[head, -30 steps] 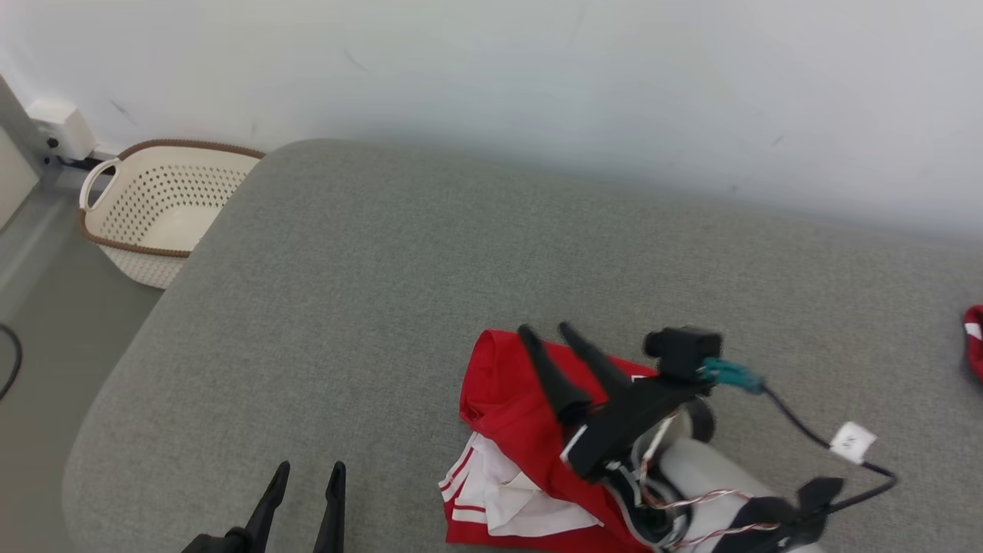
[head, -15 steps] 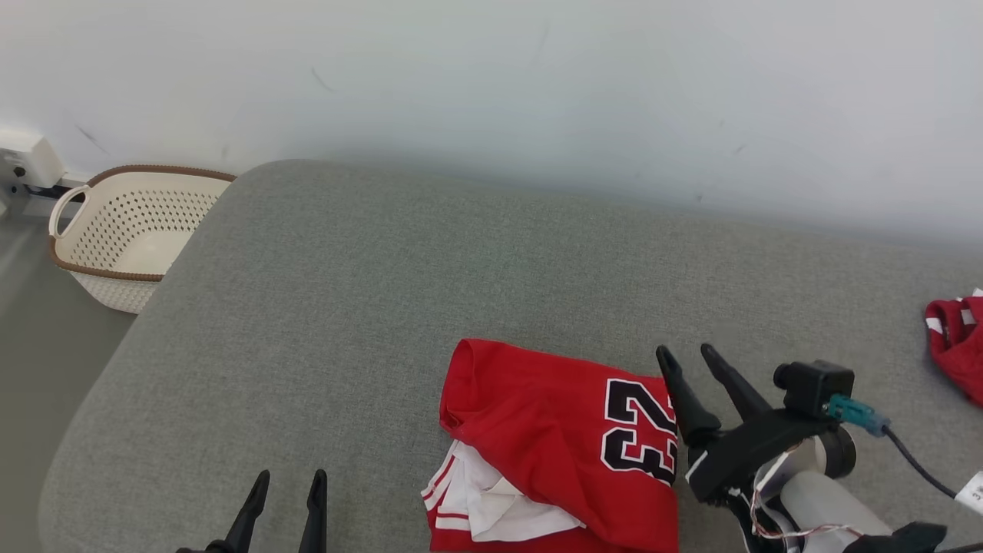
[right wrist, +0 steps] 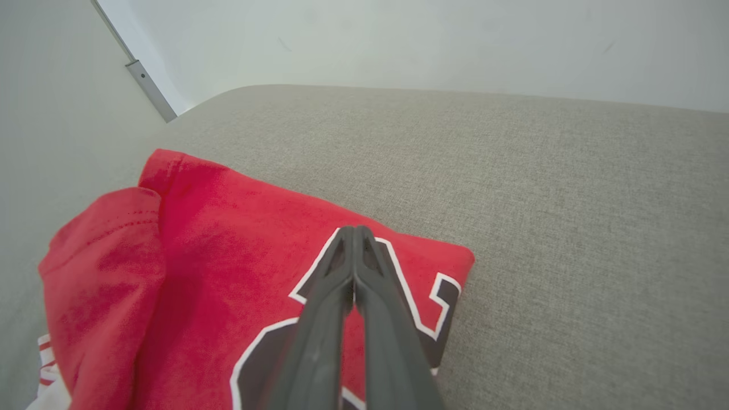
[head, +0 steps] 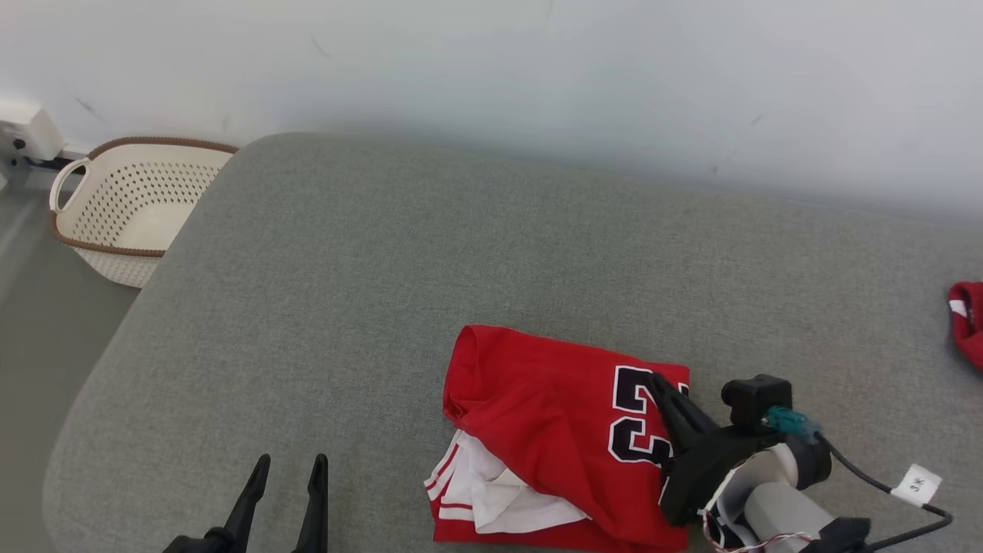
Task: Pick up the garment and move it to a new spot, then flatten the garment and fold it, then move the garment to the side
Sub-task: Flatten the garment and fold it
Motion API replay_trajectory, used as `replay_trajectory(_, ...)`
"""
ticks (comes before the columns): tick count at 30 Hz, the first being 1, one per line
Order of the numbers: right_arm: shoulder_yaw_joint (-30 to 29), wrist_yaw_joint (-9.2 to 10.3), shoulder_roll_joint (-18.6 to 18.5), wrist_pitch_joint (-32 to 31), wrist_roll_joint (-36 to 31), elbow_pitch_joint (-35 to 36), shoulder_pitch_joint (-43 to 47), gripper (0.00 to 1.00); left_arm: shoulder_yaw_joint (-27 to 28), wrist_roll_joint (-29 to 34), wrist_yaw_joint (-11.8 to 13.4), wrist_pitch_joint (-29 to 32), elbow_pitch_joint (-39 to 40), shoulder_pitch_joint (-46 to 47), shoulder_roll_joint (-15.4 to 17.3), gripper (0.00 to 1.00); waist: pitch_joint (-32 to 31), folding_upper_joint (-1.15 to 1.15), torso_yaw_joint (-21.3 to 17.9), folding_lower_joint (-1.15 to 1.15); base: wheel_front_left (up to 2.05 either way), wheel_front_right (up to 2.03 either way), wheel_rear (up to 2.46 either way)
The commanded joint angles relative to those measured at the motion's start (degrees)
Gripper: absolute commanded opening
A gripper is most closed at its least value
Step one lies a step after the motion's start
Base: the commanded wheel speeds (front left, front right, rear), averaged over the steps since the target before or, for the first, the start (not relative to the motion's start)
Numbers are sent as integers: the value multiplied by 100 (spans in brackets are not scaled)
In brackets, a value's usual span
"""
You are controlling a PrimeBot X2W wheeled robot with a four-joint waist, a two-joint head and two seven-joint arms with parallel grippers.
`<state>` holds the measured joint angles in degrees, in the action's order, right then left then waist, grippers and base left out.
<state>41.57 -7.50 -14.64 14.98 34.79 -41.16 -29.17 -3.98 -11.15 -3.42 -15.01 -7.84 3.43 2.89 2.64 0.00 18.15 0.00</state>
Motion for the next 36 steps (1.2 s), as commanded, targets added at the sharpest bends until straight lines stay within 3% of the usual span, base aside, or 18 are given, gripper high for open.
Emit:
replay_trajectory(1,-39,2,106,23,-96,-86,-9,0,-7,-17,9,-24,16,35,5,100,74,0,51,0,0,0,0)
replay_trajectory(9,-87,2,354,24,-535,-584,-111,0,-52,-18,20,-24,29,152,5,100,241,0,202,0,0,0,0)
replay_trajectory(19,132,2,777,24,-596,-629,-181,0,-97,-57,32,-24,24,255,4,100,373,0,425,0,0,0,0)
replay_trajectory(27,717,2,1055,24,-395,-390,-40,0,-132,-104,68,-24,17,281,4,100,372,0,621,0,0,0,0)
replay_trajectory(36,1675,2,1107,25,252,56,178,0,-103,-165,126,-24,33,191,4,100,302,0,630,0,0,0,0)
